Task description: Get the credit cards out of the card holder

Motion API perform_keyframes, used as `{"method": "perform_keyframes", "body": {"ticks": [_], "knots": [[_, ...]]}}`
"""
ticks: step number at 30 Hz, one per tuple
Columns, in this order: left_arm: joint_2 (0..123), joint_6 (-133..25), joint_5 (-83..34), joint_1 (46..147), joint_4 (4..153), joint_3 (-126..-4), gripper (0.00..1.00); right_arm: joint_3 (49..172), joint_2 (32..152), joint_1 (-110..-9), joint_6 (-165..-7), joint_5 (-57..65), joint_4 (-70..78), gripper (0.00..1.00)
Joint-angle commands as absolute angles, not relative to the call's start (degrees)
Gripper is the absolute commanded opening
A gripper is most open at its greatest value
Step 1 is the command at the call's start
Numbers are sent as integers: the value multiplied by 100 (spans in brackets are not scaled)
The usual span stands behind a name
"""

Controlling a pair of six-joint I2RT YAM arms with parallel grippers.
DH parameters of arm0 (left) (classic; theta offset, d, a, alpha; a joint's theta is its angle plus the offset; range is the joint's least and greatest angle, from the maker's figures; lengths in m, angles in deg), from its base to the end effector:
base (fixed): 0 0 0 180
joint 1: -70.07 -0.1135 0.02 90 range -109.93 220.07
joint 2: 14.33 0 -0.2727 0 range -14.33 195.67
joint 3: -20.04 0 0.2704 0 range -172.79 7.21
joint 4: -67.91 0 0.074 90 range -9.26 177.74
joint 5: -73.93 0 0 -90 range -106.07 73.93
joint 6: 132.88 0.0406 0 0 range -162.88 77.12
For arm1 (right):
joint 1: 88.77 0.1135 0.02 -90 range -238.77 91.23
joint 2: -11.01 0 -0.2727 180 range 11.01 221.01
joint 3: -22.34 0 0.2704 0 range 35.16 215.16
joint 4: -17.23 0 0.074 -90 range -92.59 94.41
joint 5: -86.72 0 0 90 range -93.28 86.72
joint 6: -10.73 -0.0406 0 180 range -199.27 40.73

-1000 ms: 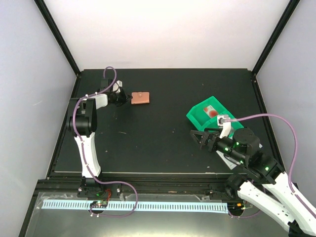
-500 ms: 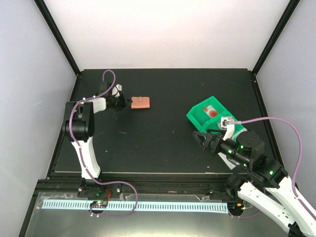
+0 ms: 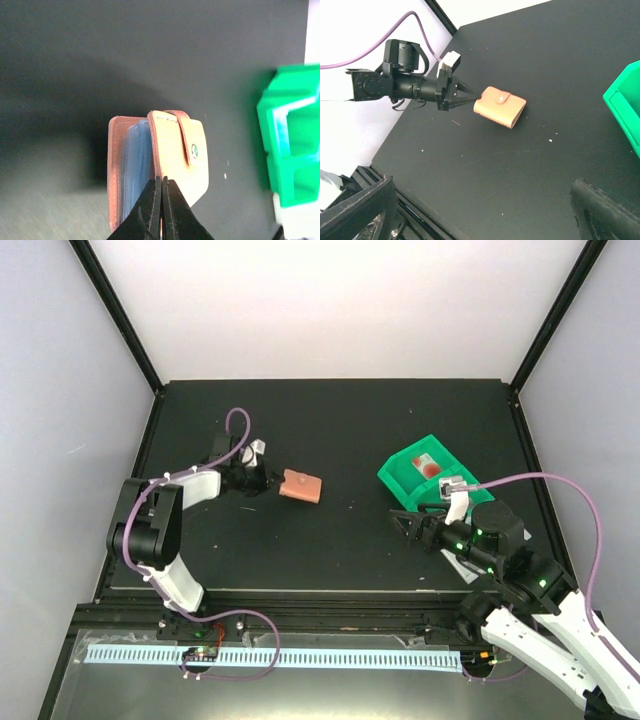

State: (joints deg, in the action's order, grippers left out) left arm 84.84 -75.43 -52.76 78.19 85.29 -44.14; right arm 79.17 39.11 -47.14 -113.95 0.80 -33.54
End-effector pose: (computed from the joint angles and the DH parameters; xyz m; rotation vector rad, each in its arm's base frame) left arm 0.3431 -0.0735 0.1433 -0.2563 2.5372 -1.0879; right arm 0.0898 0.0837 0.3290 -0.1756 2.0694 0.9227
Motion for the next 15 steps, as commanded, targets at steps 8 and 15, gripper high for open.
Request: {"method": "perform_keyframes", "body": {"ticks": [8,15], "knots": [[7467,-7260,-5655,8989,8821,-3399,2,7782,4711,-4730,-11267,1244,-2931,77],[7345,-7152,-6000,9584,8806,-3222,2,7652,5744,-4411,-11380,1490,-2655,59]]}}
